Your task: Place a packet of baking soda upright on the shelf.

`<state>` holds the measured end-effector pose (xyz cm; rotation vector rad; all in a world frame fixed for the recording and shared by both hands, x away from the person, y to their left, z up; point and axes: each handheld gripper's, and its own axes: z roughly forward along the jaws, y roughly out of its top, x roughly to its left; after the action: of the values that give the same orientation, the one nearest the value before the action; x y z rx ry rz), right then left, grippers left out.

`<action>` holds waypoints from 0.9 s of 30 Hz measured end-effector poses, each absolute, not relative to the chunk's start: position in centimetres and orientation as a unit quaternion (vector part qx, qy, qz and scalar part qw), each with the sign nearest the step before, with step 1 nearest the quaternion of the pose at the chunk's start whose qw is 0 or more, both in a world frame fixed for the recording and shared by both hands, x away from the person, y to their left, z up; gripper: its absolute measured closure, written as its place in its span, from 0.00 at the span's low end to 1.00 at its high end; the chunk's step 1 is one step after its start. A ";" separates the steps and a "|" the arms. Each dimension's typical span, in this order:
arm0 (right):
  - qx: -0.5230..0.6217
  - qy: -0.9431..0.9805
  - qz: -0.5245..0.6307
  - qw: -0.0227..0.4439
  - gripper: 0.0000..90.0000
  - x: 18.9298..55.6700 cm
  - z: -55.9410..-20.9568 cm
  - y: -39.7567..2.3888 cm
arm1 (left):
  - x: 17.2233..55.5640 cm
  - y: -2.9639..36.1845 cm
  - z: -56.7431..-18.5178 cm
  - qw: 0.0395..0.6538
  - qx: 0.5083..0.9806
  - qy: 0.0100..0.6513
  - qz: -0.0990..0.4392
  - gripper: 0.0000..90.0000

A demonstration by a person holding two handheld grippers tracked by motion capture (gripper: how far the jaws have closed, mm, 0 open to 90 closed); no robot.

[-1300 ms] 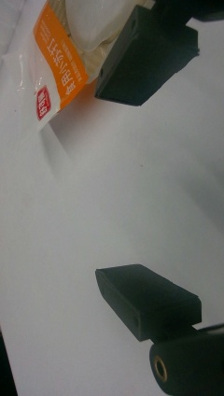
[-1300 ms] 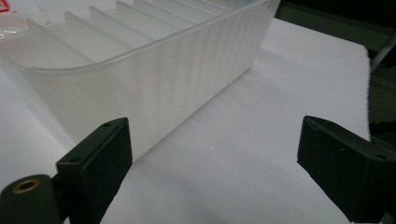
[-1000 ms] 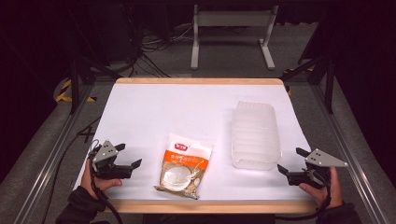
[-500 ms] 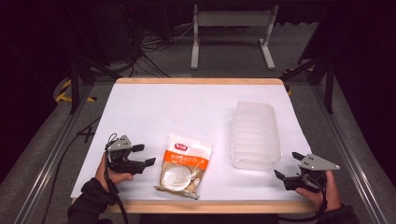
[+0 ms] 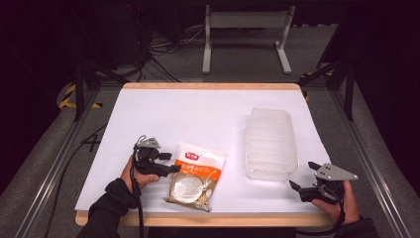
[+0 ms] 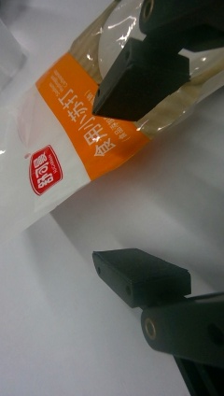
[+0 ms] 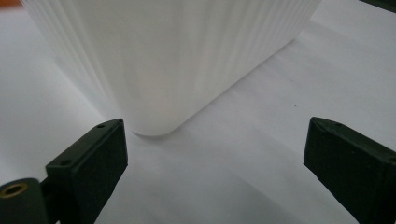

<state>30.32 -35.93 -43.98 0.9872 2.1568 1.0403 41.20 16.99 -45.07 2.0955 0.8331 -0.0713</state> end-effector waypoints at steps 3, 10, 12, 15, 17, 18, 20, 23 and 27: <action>0.356 0.809 0.381 0.272 0.08 30.3 -44.1 -35.5 | 42.0 16.1 -45.2 0.426 0.840 0.332 -0.043 0.31; 0.350 0.812 0.385 0.265 0.08 30.3 -44.1 -35.4 | 42.4 14.5 -45.2 0.428 0.847 0.309 -0.059 0.34; 0.349 0.813 0.385 0.264 0.08 30.3 -44.1 -35.4 | 42.4 14.3 -45.2 0.427 0.849 0.304 -0.062 0.37; 0.342 0.818 0.379 0.266 0.08 30.3 -44.2 -35.2 | 42.1 13.8 -45.2 0.425 0.857 0.284 -0.065 0.46; 0.345 0.817 0.380 0.264 0.08 30.3 -44.2 -35.3 | 42.0 13.9 -45.0 0.434 0.856 0.275 -0.066 0.59; 0.345 0.817 0.380 0.264 0.08 30.3 -44.2 -35.3 | 42.0 13.9 -45.0 0.437 0.855 0.271 -0.066 0.59; 0.346 0.816 0.382 0.263 0.08 30.3 -44.2 -35.3 | 42.0 14.0 -45.0 0.439 0.855 0.268 -0.067 0.74; 0.347 0.816 0.381 0.263 0.08 30.3 -44.2 -35.3 | 41.9 14.0 -45.0 0.439 0.855 0.267 -0.065 0.88; 0.349 0.815 0.380 0.263 0.09 30.4 -44.2 -35.4 | 41.5 14.2 -44.5 0.455 0.850 0.259 -0.055 0.99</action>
<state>30.36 -35.45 -44.20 0.9444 2.2051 1.0264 41.46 14.20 -44.55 2.0983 0.6390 -0.1358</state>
